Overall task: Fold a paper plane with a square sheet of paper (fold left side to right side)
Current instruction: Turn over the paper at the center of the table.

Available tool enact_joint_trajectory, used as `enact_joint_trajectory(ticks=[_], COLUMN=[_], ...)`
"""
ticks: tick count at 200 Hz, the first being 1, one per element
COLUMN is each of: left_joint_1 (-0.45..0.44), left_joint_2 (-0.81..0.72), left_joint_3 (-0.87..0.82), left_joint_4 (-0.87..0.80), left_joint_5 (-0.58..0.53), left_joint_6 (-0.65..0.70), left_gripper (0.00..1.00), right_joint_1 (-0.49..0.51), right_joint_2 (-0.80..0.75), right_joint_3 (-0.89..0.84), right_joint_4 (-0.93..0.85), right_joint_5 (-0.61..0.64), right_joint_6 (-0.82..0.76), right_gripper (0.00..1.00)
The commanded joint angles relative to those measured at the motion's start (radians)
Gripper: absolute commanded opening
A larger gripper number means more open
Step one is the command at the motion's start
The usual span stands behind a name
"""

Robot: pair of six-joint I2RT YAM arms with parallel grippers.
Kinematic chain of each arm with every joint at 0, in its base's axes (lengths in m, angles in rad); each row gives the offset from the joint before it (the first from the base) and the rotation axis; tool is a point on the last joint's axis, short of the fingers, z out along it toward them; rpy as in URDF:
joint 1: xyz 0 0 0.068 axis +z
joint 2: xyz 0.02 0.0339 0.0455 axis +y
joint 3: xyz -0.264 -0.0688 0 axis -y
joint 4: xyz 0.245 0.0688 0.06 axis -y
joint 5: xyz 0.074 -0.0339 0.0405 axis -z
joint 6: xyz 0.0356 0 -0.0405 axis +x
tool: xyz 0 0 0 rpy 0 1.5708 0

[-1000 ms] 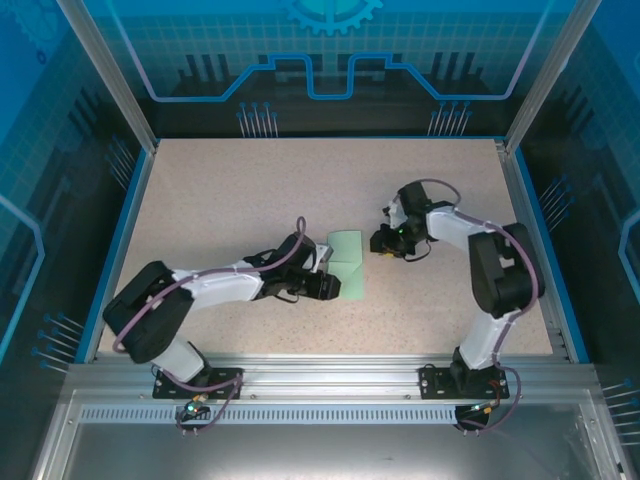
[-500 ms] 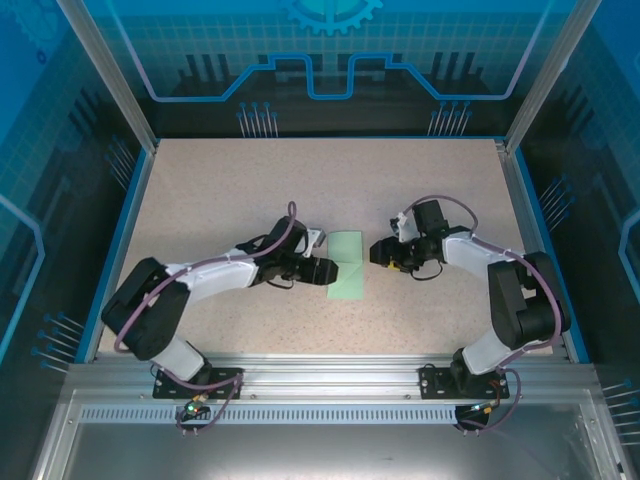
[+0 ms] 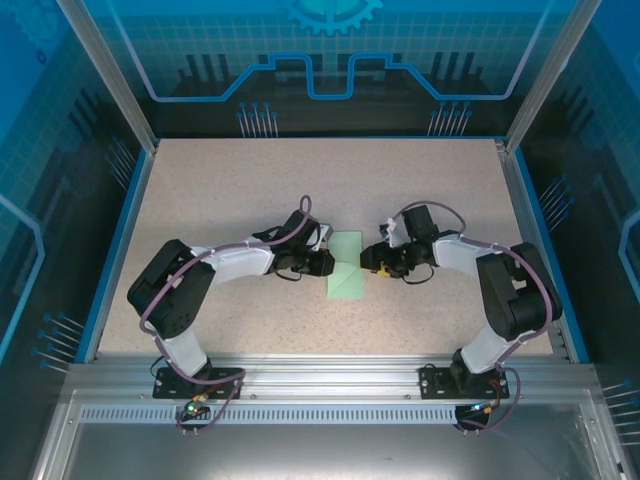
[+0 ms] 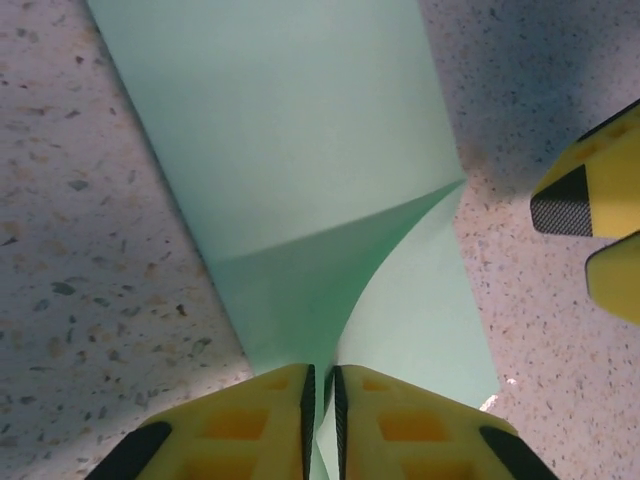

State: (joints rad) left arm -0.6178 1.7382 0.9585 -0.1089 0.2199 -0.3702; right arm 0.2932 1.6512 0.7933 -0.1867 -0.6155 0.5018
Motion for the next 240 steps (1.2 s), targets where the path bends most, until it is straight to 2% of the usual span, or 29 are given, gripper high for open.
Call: enact_joint_trajectory(ticks=[1,66,85,95,105,136,151,174,195,240], left_joint_1=[0.003,0.007,0.008,0.011,0.015,0.044,0.058,0.073,0.079,0.080], left_joint_2=[-0.025,-0.026,-0.029,-0.038,-0.050,-0.156,-0.242,-0.382,-0.501,-0.759], left_joint_3=[-0.006,-0.016,-0.020,-0.024,-0.032,-0.093,-0.141,-0.203,-0.247,-0.326], left_joint_4=[-0.029,-0.020,-0.017,-0.012,-0.010,0.027,0.046,0.049,0.055,0.215], left_joint_5=[-0.039,-0.047,-0.044,-0.045,-0.051,-0.054,-0.063,-0.077,-0.068,0.025], left_joint_6=[0.005,-0.002,-0.005,-0.009,-0.016,-0.057,-0.087,-0.135,-0.195,-0.367], left_gripper=[0.17,0.14,0.17,0.20,0.25,0.60,0.71,0.88,0.98,0.98], right_joint_1=[0.036,0.090,0.102,0.107,0.107,0.103,0.094,0.060,0.019,-0.055], right_joint_2=[0.039,0.140,0.163,0.169,0.169,0.133,0.089,0.002,-0.088,-0.304], right_joint_3=[0.038,0.113,0.134,0.143,0.147,0.138,0.125,0.103,0.094,0.129], right_joint_4=[0.042,0.073,0.079,0.082,0.086,0.105,0.116,0.138,0.171,0.282], right_joint_5=[-0.046,-0.041,-0.050,-0.052,-0.053,-0.052,-0.045,-0.072,-0.130,-0.281], right_joint_6=[0.029,0.081,0.091,0.098,0.103,0.110,0.108,0.103,0.112,0.190], right_gripper=[0.59,0.58,0.54,0.49,0.43,0.17,0.12,0.11,0.09,0.09])
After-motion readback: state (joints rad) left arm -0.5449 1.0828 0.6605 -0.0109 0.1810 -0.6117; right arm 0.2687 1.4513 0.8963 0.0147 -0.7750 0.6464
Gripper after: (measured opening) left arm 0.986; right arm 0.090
